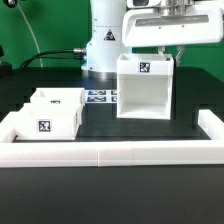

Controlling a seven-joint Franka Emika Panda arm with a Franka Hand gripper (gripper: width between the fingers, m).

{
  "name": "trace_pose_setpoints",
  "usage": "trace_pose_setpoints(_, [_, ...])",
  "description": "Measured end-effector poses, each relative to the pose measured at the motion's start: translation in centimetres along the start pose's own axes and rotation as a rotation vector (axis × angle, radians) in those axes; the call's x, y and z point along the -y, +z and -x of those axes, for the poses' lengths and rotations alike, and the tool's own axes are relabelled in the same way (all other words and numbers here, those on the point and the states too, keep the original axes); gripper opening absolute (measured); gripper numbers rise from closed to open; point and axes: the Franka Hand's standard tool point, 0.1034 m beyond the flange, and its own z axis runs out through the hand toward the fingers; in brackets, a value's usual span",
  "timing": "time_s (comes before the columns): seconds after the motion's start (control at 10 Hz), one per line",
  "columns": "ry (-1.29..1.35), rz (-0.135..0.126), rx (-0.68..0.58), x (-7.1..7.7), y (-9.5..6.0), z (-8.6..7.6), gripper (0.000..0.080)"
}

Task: Assemble drawer

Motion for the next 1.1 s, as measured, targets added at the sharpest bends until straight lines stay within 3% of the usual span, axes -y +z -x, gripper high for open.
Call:
trace_pose_setpoints(0.1, [-0.013, 0.0, 0.0, -0.1, 0.0, -0.2, 0.0037])
trace_pose_setpoints(0.2, [-0.062, -0.006, -0.008, -0.1, 0.1, -1.8, 0.0037])
trace_pose_setpoints(0.8, [-0.146, -0.045, -0.109, 1.7, 0.4, -12.9, 0.0039])
trace_pose_setpoints(1.0, [-0.17, -0.05, -0.152, 1.8, 0.4, -15.2, 0.0039])
trace_pose_setpoints(1.1, [-0.172, -0.05, -0.152, 1.8, 0.3, -14.9, 0.0039])
